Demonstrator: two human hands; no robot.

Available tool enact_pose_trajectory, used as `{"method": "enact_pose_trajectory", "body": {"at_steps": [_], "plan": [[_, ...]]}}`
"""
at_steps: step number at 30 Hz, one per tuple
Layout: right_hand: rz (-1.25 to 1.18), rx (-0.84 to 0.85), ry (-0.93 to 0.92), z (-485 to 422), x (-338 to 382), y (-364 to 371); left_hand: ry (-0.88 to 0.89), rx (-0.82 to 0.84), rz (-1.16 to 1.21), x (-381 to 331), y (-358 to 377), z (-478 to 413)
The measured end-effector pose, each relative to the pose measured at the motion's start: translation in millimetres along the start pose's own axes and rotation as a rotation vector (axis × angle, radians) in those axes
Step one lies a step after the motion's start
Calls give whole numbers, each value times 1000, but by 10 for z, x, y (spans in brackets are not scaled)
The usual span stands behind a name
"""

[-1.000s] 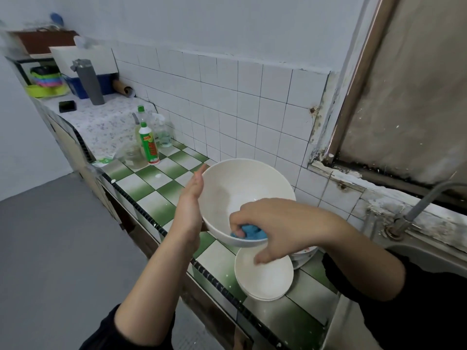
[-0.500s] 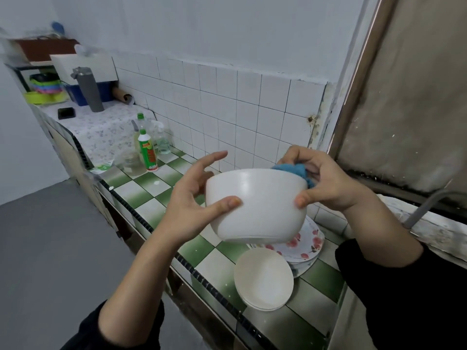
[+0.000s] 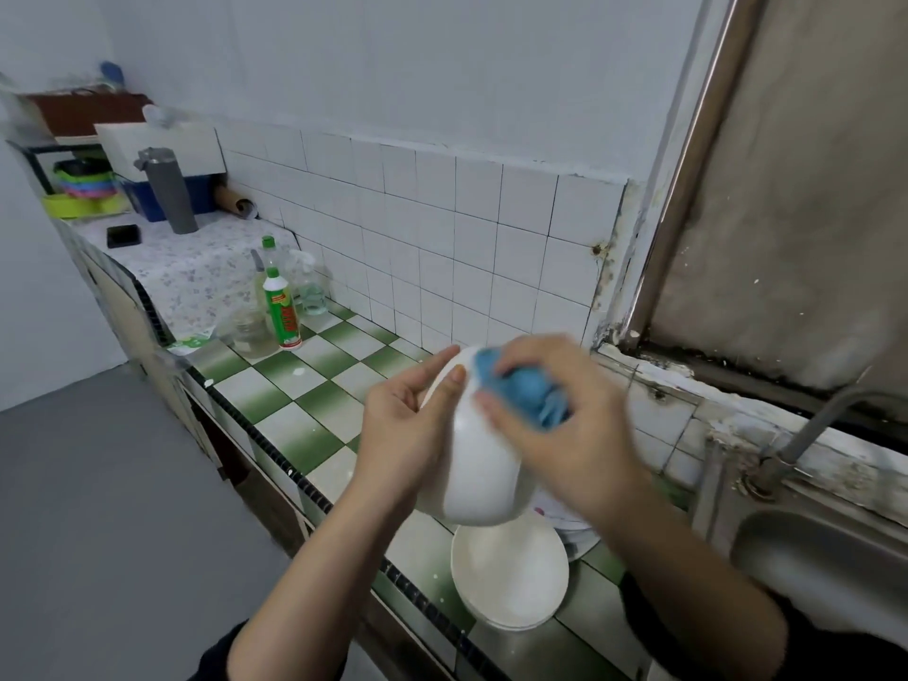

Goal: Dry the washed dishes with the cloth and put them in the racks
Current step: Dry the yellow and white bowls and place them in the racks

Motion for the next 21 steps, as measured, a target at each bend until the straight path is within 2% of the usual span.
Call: {"method": "enact_pose_trajectory", "body": {"at_steps": [2, 3, 5, 6, 7, 11, 12, 13, 14, 16, 18, 19, 21], "plan": [[262, -6, -136, 151, -72, 176, -19, 26, 64, 20, 90, 37], [248, -6, -80, 90, -163, 168, 3, 16, 45, 27, 102, 53], [16, 9, 182, -130, -287, 85, 41, -33, -18, 64, 87, 60], [-107, 49, 316, -205, -377, 55, 41, -66, -25, 85, 87, 59], [-156, 104, 367, -227, -402, 46, 44, -101, -19, 79, 105, 59], [-37, 314, 160, 24, -126, 187, 3, -241, 104, 69, 149, 26], [18, 319, 91, 78, -124, 225, -6, -270, 118, 66, 151, 30], [54, 272, 67, 81, -184, 238, -4, -269, 121, 72, 152, 32], [39, 201, 132, 11, -284, 222, -13, -252, 125, 92, 160, 36], [-5, 86, 403, -210, -482, 165, -23, -217, 139, 80, 211, 85], [14, 61, 514, -309, -583, 174, 32, -221, 114, 69, 237, 117], [18, 58, 475, -291, -544, 207, 66, -226, 90, 53, 238, 118], [-23, 62, 267, -145, -368, 293, 109, -248, 73, 44, 213, 87]]}}
Point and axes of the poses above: each hand's wrist, its own z-axis away from the middle knuckle, its own y-axis out of the palm, x = y × z, the point moved 3 cm from there along -z, towards the middle knuckle, and after that the axes turned 11 degrees about y, right-handed, at the moved point
